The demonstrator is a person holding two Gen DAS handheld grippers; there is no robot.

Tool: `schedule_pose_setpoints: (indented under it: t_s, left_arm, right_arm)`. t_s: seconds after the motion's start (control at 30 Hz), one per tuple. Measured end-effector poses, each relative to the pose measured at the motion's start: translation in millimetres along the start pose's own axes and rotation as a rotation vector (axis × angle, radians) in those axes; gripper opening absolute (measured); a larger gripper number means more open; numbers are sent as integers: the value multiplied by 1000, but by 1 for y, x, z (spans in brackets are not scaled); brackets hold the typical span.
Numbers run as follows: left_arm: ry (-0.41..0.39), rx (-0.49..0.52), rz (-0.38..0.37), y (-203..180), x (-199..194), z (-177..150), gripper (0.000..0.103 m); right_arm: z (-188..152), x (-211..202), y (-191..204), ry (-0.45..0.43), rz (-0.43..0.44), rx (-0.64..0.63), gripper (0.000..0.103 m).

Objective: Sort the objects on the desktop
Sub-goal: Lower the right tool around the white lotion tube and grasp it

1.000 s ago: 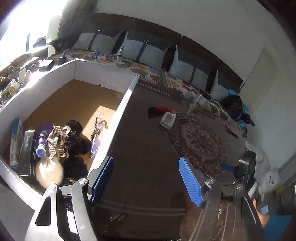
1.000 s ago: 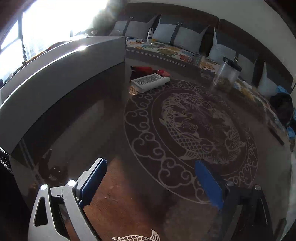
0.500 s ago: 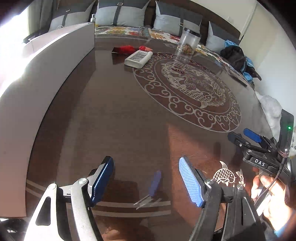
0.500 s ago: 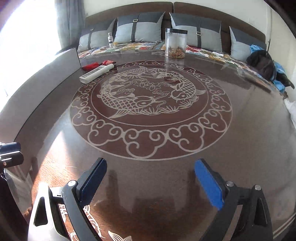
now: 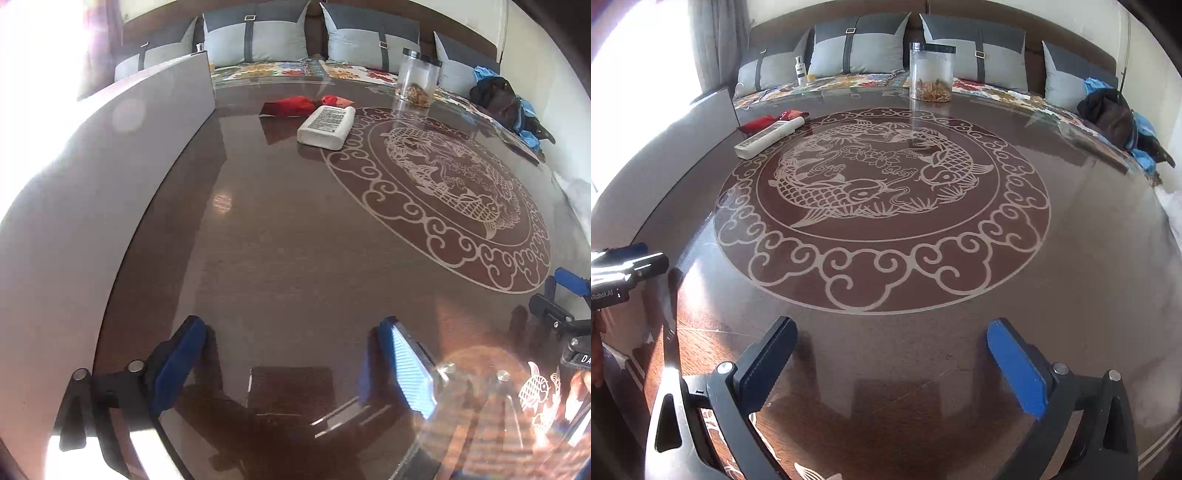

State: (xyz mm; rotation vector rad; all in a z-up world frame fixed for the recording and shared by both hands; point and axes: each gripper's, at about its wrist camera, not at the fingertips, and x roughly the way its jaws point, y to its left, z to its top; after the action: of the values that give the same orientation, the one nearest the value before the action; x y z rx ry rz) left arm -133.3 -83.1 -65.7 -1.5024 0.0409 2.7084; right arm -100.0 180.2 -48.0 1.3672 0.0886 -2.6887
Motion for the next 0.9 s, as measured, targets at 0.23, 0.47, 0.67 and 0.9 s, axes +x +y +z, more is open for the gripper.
schedule_pose_setpoints:
  t_s: [0.23, 0.47, 0.67, 0.9]
  left_arm:
    - [4, 30, -21, 10, 2, 1, 103]
    - [-8, 62, -40, 14, 2, 0, 103]
    - [-16, 72, -47, 16, 2, 0, 103]
    - [-35, 66, -46, 15, 1, -3, 103]
  right_arm:
    - [94, 38, 57, 7, 179, 53, 102]
    - [211, 104, 146, 82, 177, 46, 102]
    - [220, 149, 185, 205, 87, -6, 84]
    - [189, 121, 152, 115, 96, -69, 51]
